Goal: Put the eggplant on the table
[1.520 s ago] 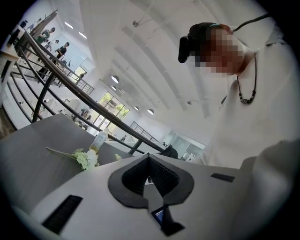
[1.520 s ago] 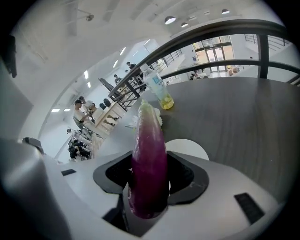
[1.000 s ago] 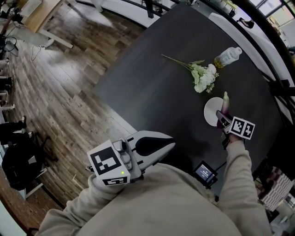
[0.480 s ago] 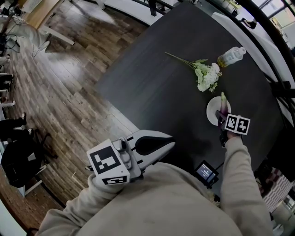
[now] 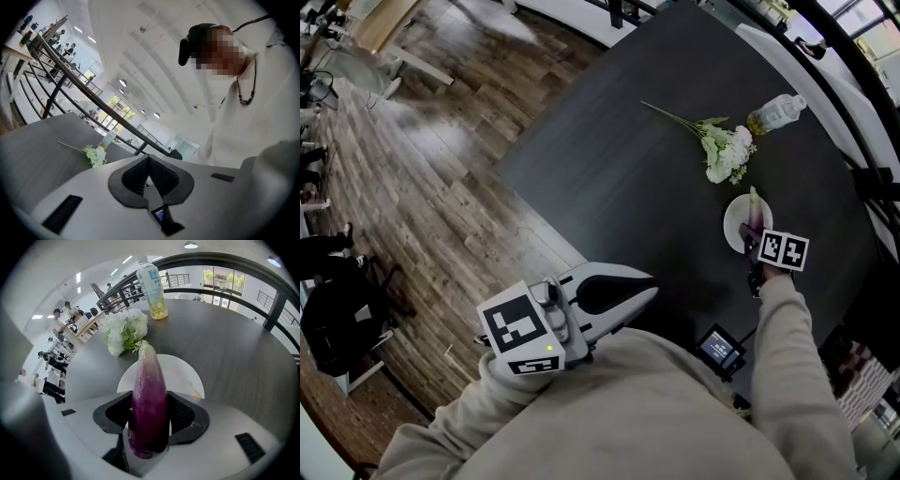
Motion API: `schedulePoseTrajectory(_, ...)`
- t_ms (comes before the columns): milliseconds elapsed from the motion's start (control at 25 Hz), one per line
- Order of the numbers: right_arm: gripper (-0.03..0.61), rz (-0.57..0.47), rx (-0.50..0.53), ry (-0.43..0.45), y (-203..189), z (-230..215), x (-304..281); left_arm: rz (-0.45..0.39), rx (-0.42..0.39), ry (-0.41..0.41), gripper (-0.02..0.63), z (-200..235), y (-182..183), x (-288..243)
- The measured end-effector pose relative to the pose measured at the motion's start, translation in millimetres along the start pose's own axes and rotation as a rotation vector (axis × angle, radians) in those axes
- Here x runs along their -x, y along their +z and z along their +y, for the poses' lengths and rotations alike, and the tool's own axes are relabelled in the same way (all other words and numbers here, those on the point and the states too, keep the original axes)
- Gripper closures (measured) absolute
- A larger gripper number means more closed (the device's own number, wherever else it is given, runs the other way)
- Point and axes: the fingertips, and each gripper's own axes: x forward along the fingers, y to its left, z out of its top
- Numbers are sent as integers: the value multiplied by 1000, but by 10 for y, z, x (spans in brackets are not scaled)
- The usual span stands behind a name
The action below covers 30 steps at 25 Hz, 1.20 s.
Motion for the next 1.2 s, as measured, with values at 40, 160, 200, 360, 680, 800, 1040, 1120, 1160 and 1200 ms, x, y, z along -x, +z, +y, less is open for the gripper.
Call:
schedulePoseTrajectory(40,354,7,13,-4,-16,11,2,0,1,-1,609,-10,2,6)
schedulePoseTrajectory(160,354,26,54,-23,-66,14,11,-1,1,-3,609,-31,7,24)
schedulePoseTrajectory(200,354,28,54,-21,-71,12,8,-1,1,-2,609,-27,8,24)
schedulePoseTrajectory(360,354,31,40,-6,-91,10,-24,2,4,-2,609,-7,-16,7)
schedulePoseTrajectory(680,330,-9,14,1,-36,-10,-23,13,0,-9,609,19,-40,-54)
schedulePoseTrajectory(800,327,-31,2,4,-2,-7,66,21,-9,-15,609,19,3,-51)
schedulePoseTrajectory(1040,327,-128,-55,22,113,31,394,59,-46,-78,609,-108,81,-165)
schedulePoseTrajectory(1120,327,-156,-77,17,106,-8,526,74,-61,-106,609,-169,102,-224)
schedulePoseTrajectory(1160,327,-170,-88,14,97,-32,595,81,-70,-120,609,-200,114,-252)
schedulePoseTrajectory(1200,327,-186,-100,13,89,-52,669,88,-80,-133,609,-228,128,-278)
